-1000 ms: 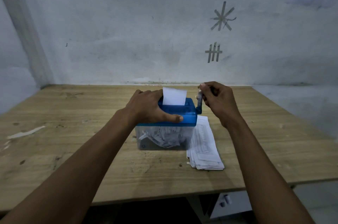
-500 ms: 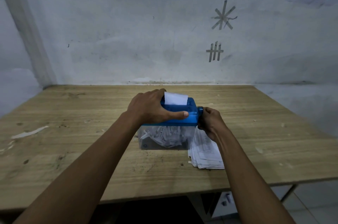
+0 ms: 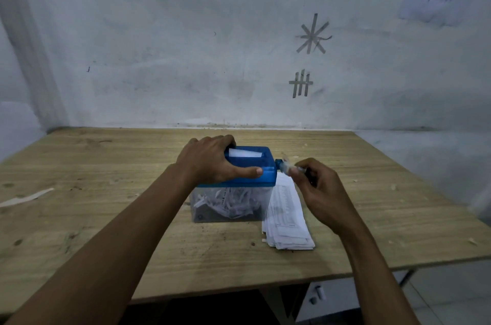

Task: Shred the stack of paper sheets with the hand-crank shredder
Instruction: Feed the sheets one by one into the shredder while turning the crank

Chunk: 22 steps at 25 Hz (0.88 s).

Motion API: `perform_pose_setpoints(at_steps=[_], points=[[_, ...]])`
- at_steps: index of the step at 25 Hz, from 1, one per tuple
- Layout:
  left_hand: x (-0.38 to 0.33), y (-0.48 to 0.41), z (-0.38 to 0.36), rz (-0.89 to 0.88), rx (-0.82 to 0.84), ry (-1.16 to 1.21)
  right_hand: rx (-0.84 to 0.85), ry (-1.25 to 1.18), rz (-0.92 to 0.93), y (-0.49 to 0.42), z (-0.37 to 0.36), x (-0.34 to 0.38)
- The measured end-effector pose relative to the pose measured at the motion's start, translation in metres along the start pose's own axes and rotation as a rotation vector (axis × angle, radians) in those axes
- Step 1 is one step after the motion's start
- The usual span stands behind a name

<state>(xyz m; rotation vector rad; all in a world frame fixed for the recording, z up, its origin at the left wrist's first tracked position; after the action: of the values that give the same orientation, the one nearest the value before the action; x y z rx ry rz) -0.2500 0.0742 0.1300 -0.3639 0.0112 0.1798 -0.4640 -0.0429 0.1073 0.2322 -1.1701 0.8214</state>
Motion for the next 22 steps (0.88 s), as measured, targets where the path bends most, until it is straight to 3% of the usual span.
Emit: perform_pose_setpoints(at_steps=[4, 8, 12, 16, 19, 22], points=[[0.0, 0.002, -0.002, -0.044, -0.013, 0.015, -0.149, -0.139, 0.084, -0.035, -0.002, 0.02], [0.002, 0.002, 0.0, -0.034, -0.009, 0.009, -0.112, -0.183, -0.056, -0.077, -0.009, 0.027], [-0.003, 0.004, 0.001, -0.047, -0.009, 0.031, -0.103, -0.099, -0.29, -0.096, -0.03, -0.013], [-0.005, 0.003, 0.001, 0.009, -0.029, 0.028, -0.052, -0.118, -0.492, -0.087, -0.046, -0.052], [-0.005, 0.004, 0.0, 0.052, -0.051, 0.036, -0.04, 0.045, -0.448, -0.063, -0.049, -0.055], [-0.003, 0.002, -0.002, 0.065, -0.038, 0.002, -0.096, 0.045, -0.457, -0.023, -0.046, -0.052]])
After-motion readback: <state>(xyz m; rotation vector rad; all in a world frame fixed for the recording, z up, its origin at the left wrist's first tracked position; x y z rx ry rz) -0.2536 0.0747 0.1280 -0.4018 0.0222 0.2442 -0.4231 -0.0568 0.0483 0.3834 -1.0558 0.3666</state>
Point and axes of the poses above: each hand's wrist, its own y-axis away from the middle knuckle, its own z-axis out of the back of the hand, x = y × z, the point moved 3 cm from there along -y, towards the middle knuckle, and after that the axes turned 15 degrees about -z, right-handed, at the moved point
